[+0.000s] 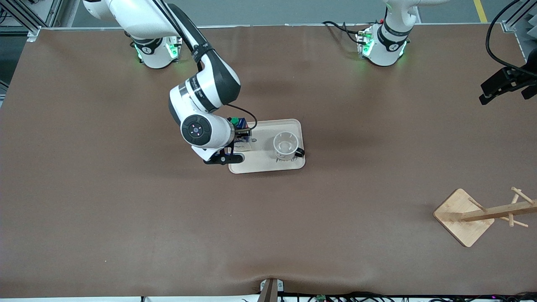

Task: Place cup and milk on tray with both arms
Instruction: 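Lower the milk carton onto the tray beside the mug, open the right gripper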

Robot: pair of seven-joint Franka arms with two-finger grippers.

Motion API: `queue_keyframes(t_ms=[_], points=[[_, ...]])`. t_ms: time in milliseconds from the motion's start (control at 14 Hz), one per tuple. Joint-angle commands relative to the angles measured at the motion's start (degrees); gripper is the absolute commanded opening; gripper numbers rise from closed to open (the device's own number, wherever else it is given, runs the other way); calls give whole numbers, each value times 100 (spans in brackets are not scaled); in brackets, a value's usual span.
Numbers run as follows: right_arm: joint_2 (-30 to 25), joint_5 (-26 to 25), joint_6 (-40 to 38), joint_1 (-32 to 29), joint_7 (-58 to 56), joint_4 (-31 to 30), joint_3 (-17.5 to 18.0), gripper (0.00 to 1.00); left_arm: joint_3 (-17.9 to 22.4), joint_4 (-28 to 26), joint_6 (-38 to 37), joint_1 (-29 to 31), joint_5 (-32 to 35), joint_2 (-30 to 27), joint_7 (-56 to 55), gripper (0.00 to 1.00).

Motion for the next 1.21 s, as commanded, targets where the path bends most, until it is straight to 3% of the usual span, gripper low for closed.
queue_keyframes(t_ms=[0, 71, 214, 286, 357, 1143], points=[[116, 122, 56, 99, 102, 99, -63, 0, 41, -57, -47, -64, -40, -85, 100, 100], [116, 130, 109, 99, 102, 99, -63, 0, 41, -57, -47, -64, -40, -85, 100, 100], [116, 122, 214, 99, 110, 91, -63, 31, 14, -57, -47, -64, -57, -77, 100, 100], [116, 113, 267, 99, 110, 82, -72, 57, 14, -57, -56, -64, -57, -77, 109, 100], [116, 96, 276, 99, 58, 47, -72, 100, 14, -66, -56, -64, -57, -85, 118, 100], [-182, 122, 206, -24, 84, 134, -89, 100, -65, -75, -73, -37, -40, -112, 126, 100]])
